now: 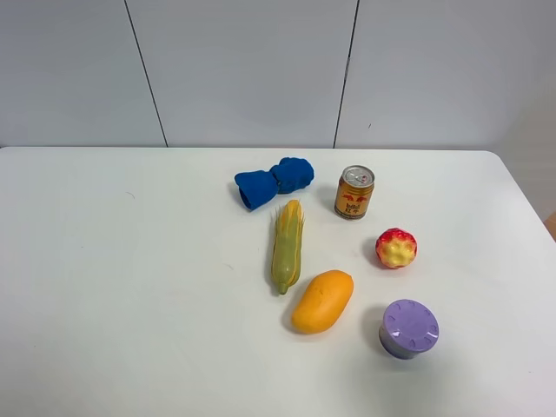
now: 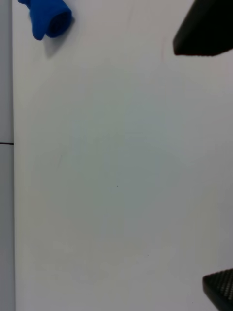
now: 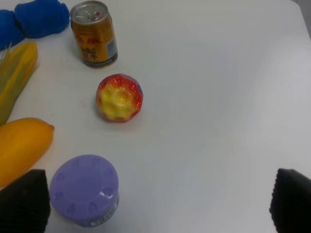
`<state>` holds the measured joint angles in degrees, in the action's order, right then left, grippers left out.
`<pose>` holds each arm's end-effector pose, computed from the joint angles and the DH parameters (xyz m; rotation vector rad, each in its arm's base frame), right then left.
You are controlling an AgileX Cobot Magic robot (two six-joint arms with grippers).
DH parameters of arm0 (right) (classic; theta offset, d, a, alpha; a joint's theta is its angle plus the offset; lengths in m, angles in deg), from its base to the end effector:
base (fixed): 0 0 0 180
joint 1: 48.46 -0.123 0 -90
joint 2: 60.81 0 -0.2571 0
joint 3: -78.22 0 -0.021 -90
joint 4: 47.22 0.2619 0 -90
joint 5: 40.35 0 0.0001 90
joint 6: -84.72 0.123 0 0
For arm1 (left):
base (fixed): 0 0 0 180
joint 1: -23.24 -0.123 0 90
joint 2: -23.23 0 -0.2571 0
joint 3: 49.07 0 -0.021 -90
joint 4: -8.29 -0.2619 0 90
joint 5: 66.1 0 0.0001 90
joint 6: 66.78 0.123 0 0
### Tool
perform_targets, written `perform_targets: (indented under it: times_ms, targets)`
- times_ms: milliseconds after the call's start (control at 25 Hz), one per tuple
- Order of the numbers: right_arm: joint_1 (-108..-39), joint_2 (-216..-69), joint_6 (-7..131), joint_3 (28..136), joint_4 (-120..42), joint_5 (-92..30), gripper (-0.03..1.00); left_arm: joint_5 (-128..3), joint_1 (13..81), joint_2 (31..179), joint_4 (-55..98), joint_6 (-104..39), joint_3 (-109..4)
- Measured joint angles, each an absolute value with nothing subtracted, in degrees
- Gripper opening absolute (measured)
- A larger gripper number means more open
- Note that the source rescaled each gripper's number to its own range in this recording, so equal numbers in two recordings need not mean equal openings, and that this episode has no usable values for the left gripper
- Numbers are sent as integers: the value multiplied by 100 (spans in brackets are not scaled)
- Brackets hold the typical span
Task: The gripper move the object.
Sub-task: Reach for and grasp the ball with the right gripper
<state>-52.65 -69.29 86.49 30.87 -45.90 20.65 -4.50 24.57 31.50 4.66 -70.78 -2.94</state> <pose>0.0600 0.0069 0.2698 -0.0443 2.0396 0.0927 0.0568 0.0055 0.2757 -0.0519 2.0224 0.0166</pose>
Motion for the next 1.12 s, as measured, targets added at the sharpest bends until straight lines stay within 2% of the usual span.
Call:
perform_targets:
  times_ms: [40,520,720,880,1120]
  targets:
    - [-5265,-6929,8649,3087,-4590,2065,74,-450,2457,3150,466,-7078,-294]
    - [-5265,-6929,8704,3087,-4590,2065,74,-450,2457,3150,461,-7085,-294]
    - [-5265,-6977,9350,3099,-4655,2037,74,-450,2457,3150,449,-7085,-294]
    - [-5265,-7775,9420,3525,-4593,2040,74,-445,2457,3150,449,-7085,-294]
    - [-5265,-9881,9410,4756,-4643,2021,74,-445,2457,3150,449,-7078,-294]
